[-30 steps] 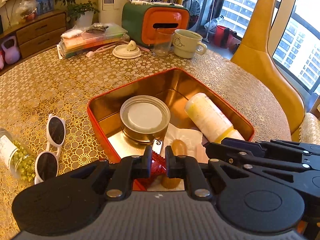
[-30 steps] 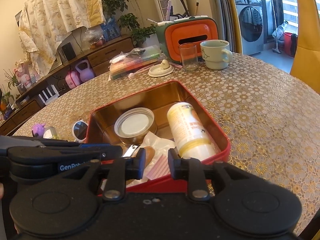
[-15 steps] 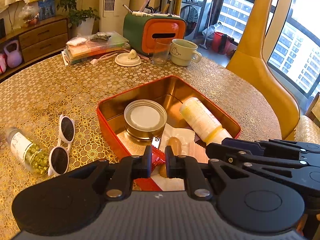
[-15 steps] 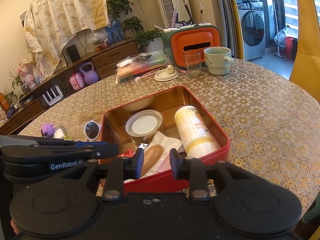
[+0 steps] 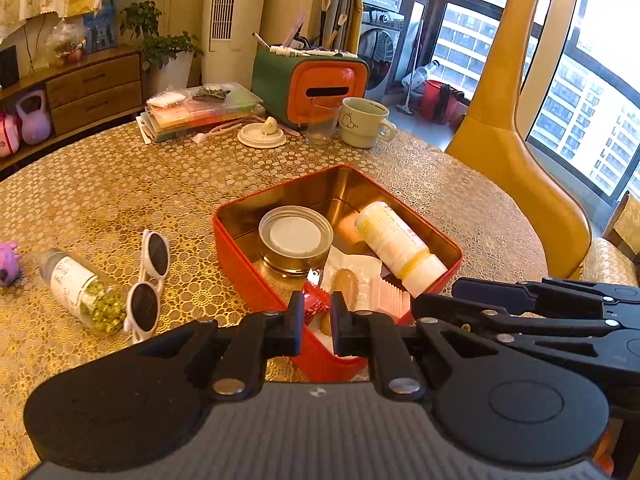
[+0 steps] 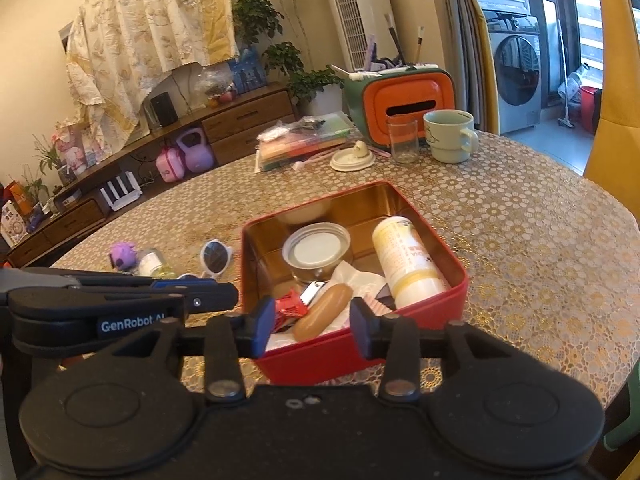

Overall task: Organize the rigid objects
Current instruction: 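Withdraw both open grippers from the red tin, then grasp the pink spiky ball with the left gripper while the right gripper grasps the green pin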

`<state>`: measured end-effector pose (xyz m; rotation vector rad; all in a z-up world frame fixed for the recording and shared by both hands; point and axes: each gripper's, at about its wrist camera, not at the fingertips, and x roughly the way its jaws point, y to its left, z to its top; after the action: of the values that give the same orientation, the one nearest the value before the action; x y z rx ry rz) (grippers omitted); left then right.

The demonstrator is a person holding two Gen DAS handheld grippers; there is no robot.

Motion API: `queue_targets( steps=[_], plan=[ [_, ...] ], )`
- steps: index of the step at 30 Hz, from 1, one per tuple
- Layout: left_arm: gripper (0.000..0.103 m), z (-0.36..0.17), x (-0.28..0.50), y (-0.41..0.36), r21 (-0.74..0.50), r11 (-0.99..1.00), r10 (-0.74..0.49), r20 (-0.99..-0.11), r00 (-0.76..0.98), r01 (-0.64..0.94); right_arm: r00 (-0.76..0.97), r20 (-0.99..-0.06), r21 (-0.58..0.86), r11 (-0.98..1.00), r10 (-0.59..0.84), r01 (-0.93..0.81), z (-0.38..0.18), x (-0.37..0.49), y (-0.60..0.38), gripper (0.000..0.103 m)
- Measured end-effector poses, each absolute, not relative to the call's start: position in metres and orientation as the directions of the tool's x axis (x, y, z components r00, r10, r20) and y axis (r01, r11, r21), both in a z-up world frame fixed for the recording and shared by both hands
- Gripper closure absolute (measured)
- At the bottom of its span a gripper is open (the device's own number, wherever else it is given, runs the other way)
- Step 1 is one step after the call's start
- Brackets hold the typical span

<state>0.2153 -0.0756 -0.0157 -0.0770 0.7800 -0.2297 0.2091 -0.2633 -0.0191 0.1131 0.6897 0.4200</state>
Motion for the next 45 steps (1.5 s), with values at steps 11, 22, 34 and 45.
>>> queue_targets(
  steps=[11, 22, 34, 45],
  plan=[
    [0.090, -0.011, 0.170, -0.048, -0.149, 0.975, -0.221, -0.644, 0.732, 0.163, 0.670, -0.568, 0.231, 0.874, 0.478, -0.428, -0.009, 0.177, -0.238, 0.043],
    [0.090, -0.019, 0.140, -0.002, -0.156, 0.983, -0.171, -0.634, 0.754, 0.092, 0.633, -0.569, 0.197, 0.834, 0.525, -0.516, -0.010, 0.157, -0.192, 0.031],
    [0.030, -0.020, 0.118, 0.042, -0.110, 0.994, -0.076, -0.581, 0.810, 0.014, 0.628, -0.589, 0.159, 0.834, 0.509, -0.528, -0.019, 0.163, -0.161, 0.026],
    [0.018, -0.032, 0.137, 0.086, -0.131, 0.988, -0.016, -0.619, 0.785, -0.083, 0.610, -0.632, 0.112, 0.835, 0.478, -0.538, -0.042, 0.178, -0.135, 0.013]
  ],
)
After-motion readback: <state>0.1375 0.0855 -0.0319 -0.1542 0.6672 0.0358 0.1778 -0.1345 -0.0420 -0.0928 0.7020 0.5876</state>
